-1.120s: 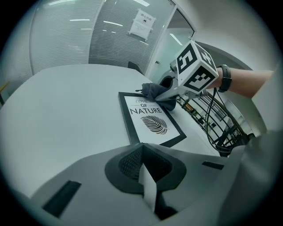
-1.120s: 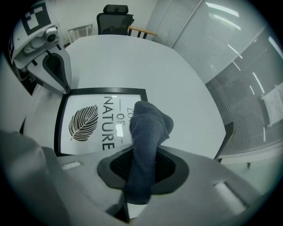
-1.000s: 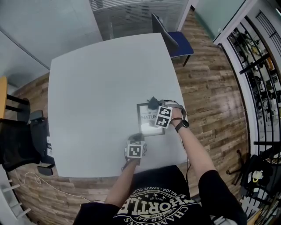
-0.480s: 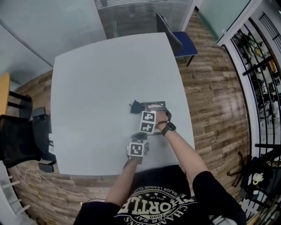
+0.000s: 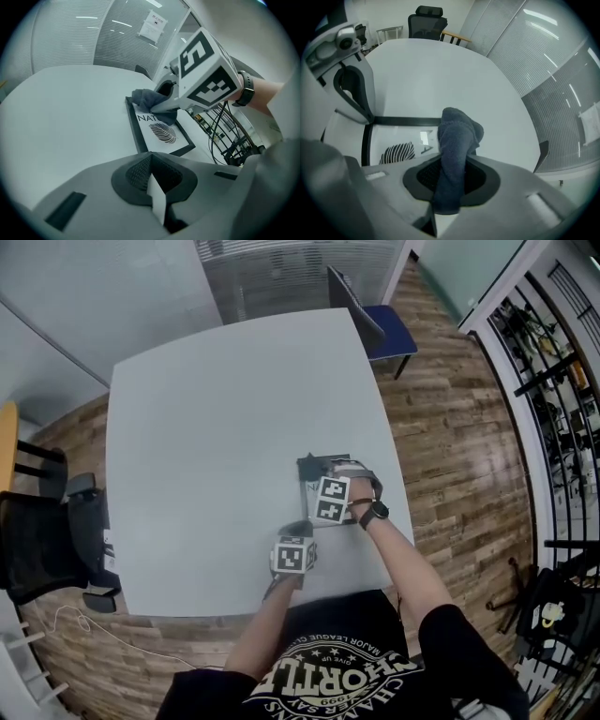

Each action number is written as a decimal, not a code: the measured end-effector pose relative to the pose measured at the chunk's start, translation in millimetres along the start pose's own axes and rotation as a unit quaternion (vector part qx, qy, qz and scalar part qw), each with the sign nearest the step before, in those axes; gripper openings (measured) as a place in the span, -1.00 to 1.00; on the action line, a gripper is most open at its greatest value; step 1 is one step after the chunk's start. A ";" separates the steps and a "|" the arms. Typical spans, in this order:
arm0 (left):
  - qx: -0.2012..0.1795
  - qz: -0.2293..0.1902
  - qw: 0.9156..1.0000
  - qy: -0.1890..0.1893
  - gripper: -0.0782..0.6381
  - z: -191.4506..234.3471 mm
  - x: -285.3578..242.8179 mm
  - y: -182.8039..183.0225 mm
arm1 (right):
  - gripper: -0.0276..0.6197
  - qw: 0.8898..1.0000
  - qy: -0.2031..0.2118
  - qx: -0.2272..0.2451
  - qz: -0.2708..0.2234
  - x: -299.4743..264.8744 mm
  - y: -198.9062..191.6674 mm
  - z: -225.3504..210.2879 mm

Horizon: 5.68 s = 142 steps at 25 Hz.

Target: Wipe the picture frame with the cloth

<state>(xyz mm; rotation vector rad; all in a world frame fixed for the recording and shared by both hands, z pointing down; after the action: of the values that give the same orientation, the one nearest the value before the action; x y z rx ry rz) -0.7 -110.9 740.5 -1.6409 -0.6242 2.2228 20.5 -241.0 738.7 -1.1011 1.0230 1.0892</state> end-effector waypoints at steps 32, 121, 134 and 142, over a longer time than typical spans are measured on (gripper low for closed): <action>0.019 0.000 1.000 -0.004 -0.77 1.3 1.0 0.9 | -0.67 0.999 0.001 0.045 -0.011 -4.2 45.4 22.9; 0.022 -0.008 0.999 -0.027 -0.77 4.7 8.3 5.2 | -0.67 0.989 0.049 -0.121 -0.065 26.1 -33.5 53.6; 0.014 0.002 1.000 -0.021 -0.77 3.4 8.4 8.8 | -0.67 0.982 0.047 -0.163 -0.083 31.8 -40.5 45.6; 0.011 0.018 0.999 -0.024 -0.77 6.0 8.7 8.8 | -0.67 0.979 0.083 -0.113 -0.145 32.9 44.3 47.8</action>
<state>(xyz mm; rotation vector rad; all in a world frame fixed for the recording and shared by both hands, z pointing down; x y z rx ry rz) -8.9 -115.2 730.3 -1.6045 -0.5853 2.2933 -13.5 -184.5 707.3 -1.4953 0.8454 0.9025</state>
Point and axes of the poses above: the fingertips, and each gripper's own axes: x backward along the fingers, z to its left, y out of its top, the point moved 1 cm from there along x, backward along the fingers, and after that the axes turned 11 degrees about y, right-handed, at the moved point
